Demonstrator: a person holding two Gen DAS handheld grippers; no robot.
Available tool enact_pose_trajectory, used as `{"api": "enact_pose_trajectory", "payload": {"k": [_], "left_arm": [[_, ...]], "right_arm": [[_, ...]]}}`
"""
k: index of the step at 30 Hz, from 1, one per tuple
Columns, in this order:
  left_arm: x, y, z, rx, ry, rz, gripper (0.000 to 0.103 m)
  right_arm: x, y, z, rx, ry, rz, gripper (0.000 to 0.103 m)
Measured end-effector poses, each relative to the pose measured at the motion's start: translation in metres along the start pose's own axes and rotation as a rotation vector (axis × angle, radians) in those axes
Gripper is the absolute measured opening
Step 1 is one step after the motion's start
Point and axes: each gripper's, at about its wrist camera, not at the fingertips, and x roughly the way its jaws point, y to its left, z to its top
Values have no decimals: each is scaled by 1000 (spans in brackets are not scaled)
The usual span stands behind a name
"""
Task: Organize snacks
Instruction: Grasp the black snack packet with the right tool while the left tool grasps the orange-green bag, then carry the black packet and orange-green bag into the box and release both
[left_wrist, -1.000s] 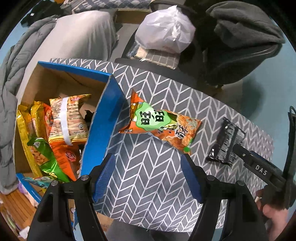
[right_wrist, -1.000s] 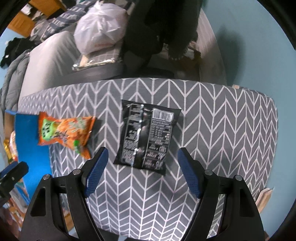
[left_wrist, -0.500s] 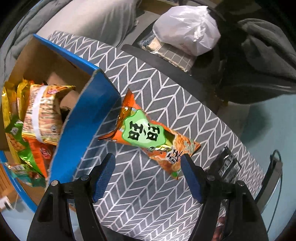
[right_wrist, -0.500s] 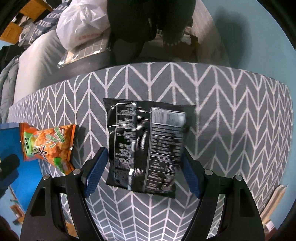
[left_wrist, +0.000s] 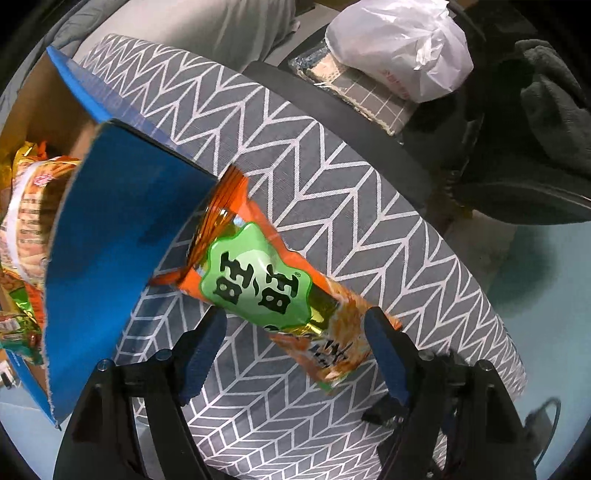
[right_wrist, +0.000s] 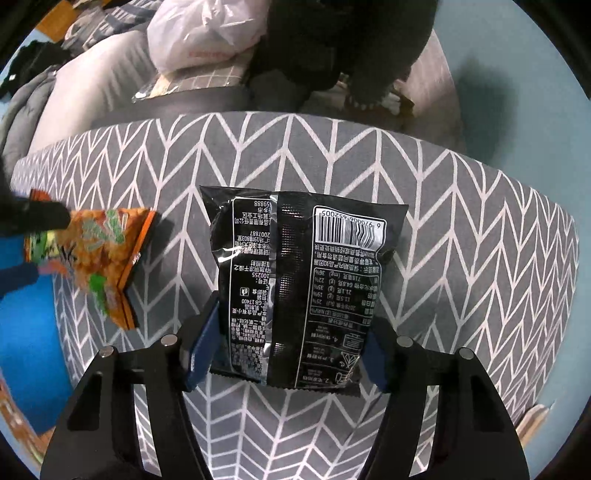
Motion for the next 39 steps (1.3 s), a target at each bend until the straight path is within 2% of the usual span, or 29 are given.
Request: {"api": "enact_pose_trajectory", "payload": {"k": [7, 11, 18, 25, 39], "left_arm": [[18, -7, 2, 28, 4, 14, 81], [26, -14, 0, 85, 1, 4, 80], [24, -23, -10, 236, -46, 6, 59], [14, -15, -24, 349, -69, -6, 44], [-31, 30, -102, 566, -126, 24, 40]], "right_arm": [[-9, -11, -28, -12, -13, 30, 67], [-14, -23, -44, 14, -15, 40, 67], [-26, -38, -67, 63, -31, 58, 67], [-45, -35, -77, 48, -64, 56, 67], [-92, -10, -86, -57, -148, 4, 67]]}}
